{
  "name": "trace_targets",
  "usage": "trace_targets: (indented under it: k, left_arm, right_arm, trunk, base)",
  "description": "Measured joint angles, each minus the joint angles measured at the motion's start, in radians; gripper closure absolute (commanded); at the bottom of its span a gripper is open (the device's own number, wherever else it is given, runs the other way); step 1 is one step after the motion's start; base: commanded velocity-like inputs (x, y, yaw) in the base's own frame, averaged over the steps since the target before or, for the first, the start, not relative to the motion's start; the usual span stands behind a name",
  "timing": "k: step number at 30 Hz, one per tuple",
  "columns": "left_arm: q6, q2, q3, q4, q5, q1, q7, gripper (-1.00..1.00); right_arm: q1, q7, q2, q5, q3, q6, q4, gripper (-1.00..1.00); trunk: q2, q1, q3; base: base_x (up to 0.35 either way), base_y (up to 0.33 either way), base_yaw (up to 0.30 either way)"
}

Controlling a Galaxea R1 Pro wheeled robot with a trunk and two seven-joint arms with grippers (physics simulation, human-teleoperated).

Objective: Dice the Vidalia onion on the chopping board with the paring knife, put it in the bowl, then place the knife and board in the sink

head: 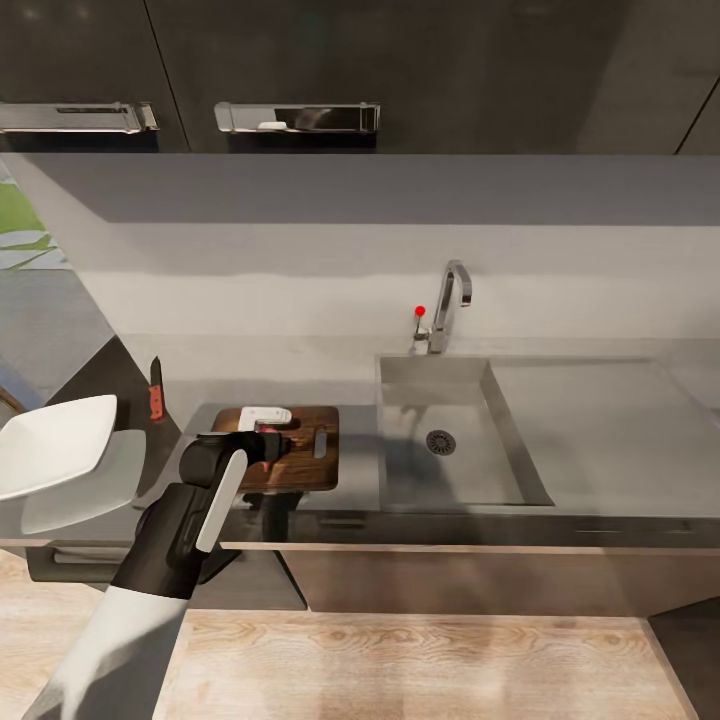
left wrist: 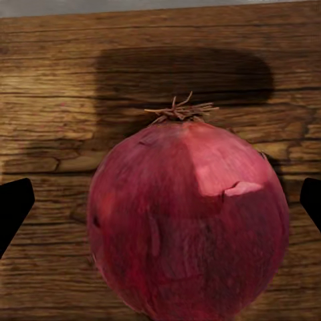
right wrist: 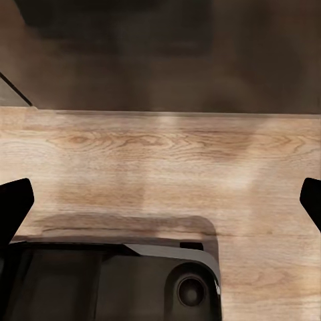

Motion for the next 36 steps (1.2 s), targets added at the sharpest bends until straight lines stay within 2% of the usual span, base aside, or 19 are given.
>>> trace_targets:
  k: [11,36]
  left_arm:
    - [0.000,0.000,0.000,0.001,0.000,0.000,0.000,-1.00]
    - [0.000,0.000,0.000,0.002,0.000,0.000,0.000,-1.00]
  right_arm:
    - [0.000,0.000,0.000,0.000,0.000,0.000,0.000,-1.00]
    - [0.000,0.000,0.000,0.000,0.000,0.000,0.000,-1.00]
  trunk:
    - [0.000,0.000,0.000]
    - [0.000,0.001,0.000]
  base:
    - [-0.046,0.000,0.000]
    - [-0.317,0.000,0.000]
